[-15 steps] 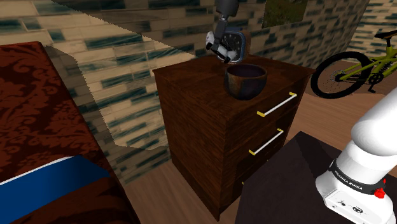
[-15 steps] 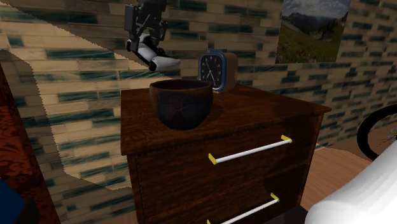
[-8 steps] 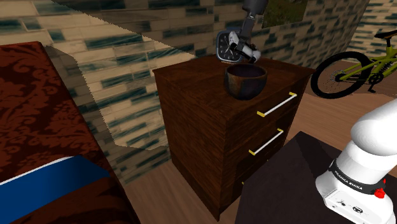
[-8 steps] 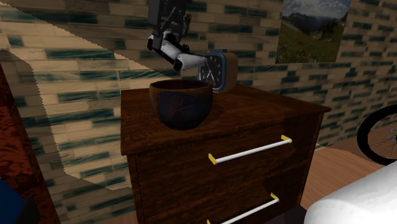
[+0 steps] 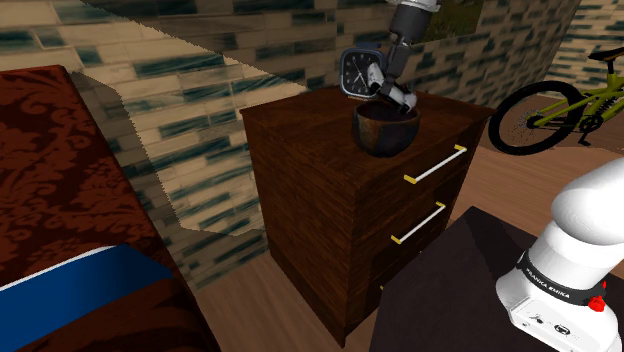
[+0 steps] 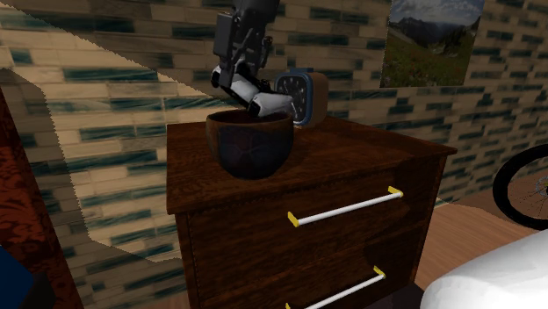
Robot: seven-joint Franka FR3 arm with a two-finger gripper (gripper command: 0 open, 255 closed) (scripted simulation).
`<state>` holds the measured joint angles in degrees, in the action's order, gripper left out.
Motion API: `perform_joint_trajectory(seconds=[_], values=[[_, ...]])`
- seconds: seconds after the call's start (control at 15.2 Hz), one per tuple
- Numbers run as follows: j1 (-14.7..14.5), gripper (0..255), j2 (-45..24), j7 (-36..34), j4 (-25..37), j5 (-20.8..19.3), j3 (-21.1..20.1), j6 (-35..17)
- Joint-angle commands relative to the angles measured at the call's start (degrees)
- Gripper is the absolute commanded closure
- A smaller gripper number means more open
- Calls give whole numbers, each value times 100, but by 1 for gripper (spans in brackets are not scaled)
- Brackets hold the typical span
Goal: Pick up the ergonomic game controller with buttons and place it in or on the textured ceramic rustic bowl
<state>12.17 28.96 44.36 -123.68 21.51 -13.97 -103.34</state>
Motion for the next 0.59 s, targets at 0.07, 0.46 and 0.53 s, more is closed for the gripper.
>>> perform_joint_trajectory(seconds=[0.07, 0.46, 0.53], values=[[-10, 255, 23, 60, -241, 33, -21, -215], [-32, 255, 40, 167, -671, 103, -71, -617], [-32, 255, 41, 167, -671, 103, -71, -617]])
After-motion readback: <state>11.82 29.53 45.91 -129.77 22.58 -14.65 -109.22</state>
